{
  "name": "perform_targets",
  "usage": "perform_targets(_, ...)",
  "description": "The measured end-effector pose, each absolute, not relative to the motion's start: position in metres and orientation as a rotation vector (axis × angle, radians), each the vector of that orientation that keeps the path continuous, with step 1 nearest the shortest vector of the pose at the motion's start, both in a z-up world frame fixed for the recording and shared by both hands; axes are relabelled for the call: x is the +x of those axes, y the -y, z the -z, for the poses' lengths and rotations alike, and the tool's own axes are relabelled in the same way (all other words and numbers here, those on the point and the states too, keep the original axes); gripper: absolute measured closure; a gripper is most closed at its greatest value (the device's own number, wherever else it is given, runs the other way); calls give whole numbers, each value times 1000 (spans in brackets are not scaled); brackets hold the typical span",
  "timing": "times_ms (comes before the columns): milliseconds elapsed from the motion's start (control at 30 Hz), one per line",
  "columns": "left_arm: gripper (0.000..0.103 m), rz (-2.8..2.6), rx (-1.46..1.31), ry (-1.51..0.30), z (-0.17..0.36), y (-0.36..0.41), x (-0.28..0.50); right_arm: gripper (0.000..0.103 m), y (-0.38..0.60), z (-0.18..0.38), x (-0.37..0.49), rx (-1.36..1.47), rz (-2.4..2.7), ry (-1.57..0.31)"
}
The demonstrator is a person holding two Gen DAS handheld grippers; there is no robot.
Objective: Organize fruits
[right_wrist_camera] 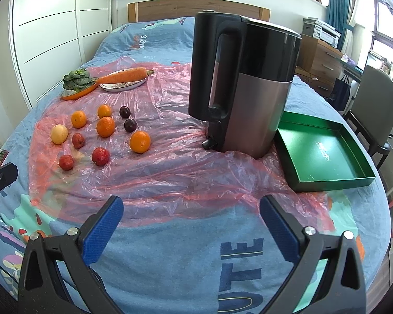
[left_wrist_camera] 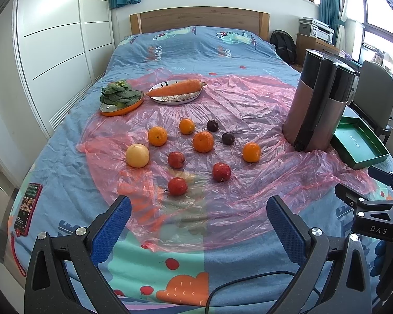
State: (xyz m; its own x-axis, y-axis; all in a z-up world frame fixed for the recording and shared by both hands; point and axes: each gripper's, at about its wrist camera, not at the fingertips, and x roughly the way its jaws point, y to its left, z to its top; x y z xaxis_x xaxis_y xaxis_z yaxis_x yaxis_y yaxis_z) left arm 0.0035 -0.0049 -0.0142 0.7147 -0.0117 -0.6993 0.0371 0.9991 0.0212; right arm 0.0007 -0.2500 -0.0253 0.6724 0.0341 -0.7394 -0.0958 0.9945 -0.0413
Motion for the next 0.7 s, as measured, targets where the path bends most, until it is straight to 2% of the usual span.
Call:
perform_targets(433,1,19,58,-776,17,7,3,0,249,27,2,-73,-90,-836)
perform_targets(700,1,-24,-17,-824,32,-35,9,0,230,35,11,-46,-186,-865)
